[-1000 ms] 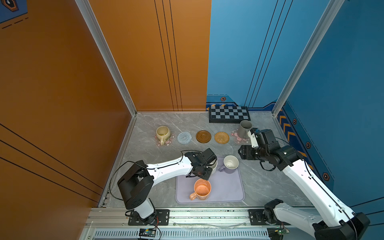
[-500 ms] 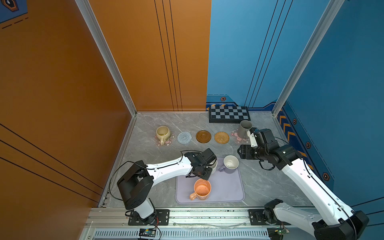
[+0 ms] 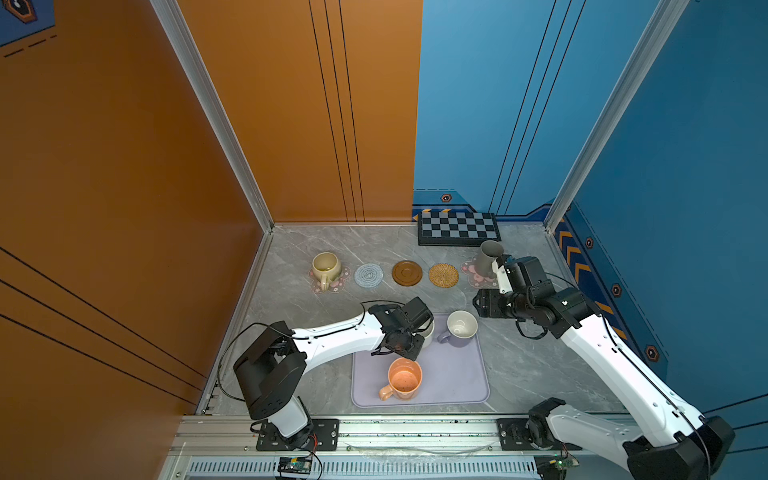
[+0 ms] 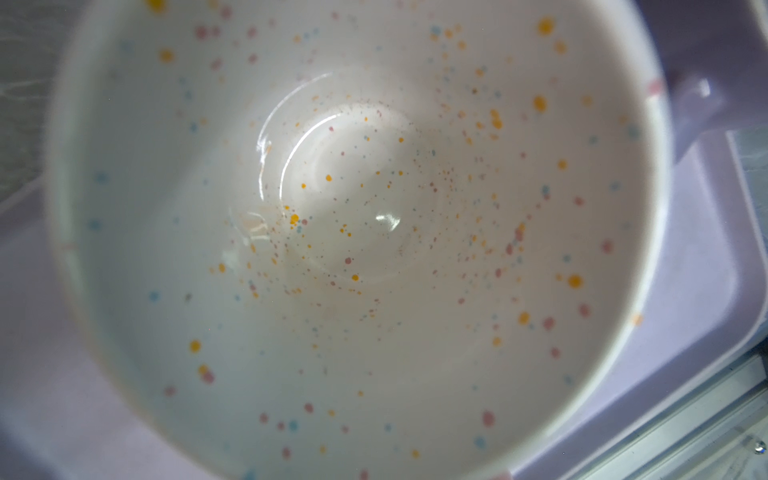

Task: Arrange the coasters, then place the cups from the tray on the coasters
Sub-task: 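Lift the white speckled mug off the tray with the left gripper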

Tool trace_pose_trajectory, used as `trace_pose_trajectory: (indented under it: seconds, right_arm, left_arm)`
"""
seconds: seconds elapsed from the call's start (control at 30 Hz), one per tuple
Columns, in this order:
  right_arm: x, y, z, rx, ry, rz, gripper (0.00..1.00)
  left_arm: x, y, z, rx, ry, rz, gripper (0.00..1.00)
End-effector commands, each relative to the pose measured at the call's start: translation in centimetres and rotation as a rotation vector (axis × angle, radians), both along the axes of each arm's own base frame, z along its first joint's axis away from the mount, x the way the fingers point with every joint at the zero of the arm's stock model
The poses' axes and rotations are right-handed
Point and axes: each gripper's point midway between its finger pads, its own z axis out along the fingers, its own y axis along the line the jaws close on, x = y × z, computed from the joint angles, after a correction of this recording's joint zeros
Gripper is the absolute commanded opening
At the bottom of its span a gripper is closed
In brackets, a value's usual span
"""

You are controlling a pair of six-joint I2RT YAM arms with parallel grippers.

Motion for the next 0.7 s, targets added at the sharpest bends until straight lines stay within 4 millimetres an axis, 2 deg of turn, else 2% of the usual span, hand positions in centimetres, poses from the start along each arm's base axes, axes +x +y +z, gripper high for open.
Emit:
trace_pose_trajectory:
  seconds: [0.0, 0.37, 0.63, 0.67]
  right_arm:
    - [0.5, 0.4, 0.7, 0.015, -0.021, -0.006, 0.78]
    - [0.7, 0.5, 0.8, 0.015, -0.023, -0.004, 0.78]
    - [0.9, 0.6, 0.7, 0.010, -0.023, -0.001, 0.78]
    - [1.0, 0.6, 0.7, 0.010, -0.023, -0.002, 0.78]
  left_arm:
    - [-0.9, 1.7, -0.9, 0.066, 0.015, -0.005, 0.00]
    - [-0.8, 1.7, -0.1, 0.041, 0.009, -0.006, 0.00]
    - [-0.1, 2.0, 2.1, -0.014, -0.034, 0.008, 0.00]
    - [-0.6, 2.7, 1.5, 0.004, -0.021, 0.007, 0.00]
